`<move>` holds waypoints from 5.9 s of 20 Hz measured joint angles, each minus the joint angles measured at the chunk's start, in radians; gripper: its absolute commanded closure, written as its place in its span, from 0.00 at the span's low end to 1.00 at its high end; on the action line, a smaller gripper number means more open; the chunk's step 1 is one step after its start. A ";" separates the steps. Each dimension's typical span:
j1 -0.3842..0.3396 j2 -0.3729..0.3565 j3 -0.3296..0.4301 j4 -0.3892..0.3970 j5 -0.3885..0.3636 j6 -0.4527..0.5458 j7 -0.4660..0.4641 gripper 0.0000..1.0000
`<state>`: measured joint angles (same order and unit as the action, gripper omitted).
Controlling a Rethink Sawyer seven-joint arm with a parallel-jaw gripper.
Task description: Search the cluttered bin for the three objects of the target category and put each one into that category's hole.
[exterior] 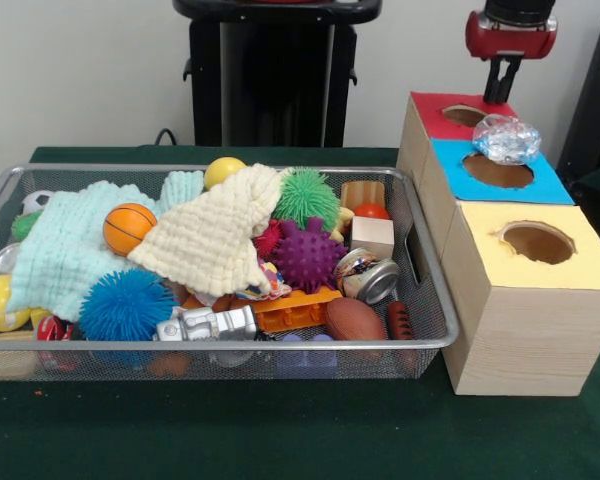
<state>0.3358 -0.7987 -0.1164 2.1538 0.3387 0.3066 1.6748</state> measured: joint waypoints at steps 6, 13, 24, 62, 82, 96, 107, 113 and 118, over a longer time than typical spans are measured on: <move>0.030 0.002 -0.027 -0.001 0.000 -0.016 0.000 1.00; 0.117 0.009 -0.089 -0.052 0.000 -0.021 0.000 1.00; 0.143 0.009 -0.127 -0.138 -0.001 -0.021 0.000 1.00; 0.132 0.035 -0.209 -0.190 -0.001 -0.021 0.000 1.00; 0.070 0.067 -0.175 -0.185 -0.001 -0.021 0.000 1.00; 0.105 0.081 -0.208 -0.215 -0.001 -0.037 0.000 1.00; 0.131 0.103 -0.237 -0.271 -0.001 -0.089 0.000 1.00; 0.133 0.106 -0.239 -0.290 -0.002 -0.100 0.000 1.00; 0.133 0.107 -0.239 -0.291 -0.002 -0.131 0.000 1.00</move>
<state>0.4685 -0.6914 -0.3559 1.8627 0.3370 0.1756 1.6751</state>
